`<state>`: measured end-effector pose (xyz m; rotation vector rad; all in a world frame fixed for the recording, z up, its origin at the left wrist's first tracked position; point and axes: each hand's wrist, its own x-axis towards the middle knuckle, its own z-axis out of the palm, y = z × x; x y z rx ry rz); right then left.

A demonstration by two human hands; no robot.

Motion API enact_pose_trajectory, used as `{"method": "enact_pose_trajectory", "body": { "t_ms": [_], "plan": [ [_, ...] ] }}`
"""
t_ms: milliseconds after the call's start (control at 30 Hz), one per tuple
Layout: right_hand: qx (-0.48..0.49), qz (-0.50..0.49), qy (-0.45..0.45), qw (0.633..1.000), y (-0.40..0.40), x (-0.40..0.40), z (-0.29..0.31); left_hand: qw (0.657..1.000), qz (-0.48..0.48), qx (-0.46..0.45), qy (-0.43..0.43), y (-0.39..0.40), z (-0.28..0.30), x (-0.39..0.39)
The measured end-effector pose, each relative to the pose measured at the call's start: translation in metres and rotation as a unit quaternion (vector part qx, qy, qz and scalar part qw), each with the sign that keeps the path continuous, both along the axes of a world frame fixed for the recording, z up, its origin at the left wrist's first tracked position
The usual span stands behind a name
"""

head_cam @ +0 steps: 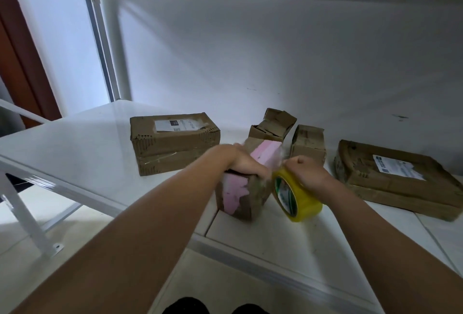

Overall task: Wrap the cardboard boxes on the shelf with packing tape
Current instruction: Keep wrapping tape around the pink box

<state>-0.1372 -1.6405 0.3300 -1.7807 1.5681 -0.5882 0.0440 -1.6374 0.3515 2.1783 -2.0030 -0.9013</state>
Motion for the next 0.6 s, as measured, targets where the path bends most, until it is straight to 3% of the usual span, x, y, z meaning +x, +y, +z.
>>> {"method": "enact_pose_trajectory", "body": {
  "t_ms": [67, 133, 200, 300, 500, 600],
  "plan": [
    [0.006, 0.033, 0.011, 0.999, -0.001, -0.012, 0.001, 0.988, 0.027, 0.06, 0.139, 0.007, 0.004, 0.029],
    [0.0, 0.048, 0.016, 0.999, -0.004, -0.027, 0.006, 0.951, 0.081, 0.101, 0.281, 0.02, 0.005, 0.061],
    [-0.011, 0.03, 0.014, 0.999, -0.007, -0.042, 0.011, 0.921, 0.118, 0.124, 0.35, 0.03, -0.002, 0.088],
    [-0.023, -0.003, 0.0, 1.0, -0.011, -0.054, 0.013, 0.913, 0.106, 0.167, 0.356, 0.038, -0.012, 0.103],
    [-0.012, 0.012, 0.007, 1.0, -0.007, -0.051, 0.01, 0.898, 0.158, 0.121, 0.392, 0.025, -0.026, 0.085],
    [-0.007, 0.035, 0.027, 0.999, -0.005, -0.047, 0.015, 0.896, 0.17, 0.149, 0.383, 0.023, -0.037, 0.073]
  ]
}}
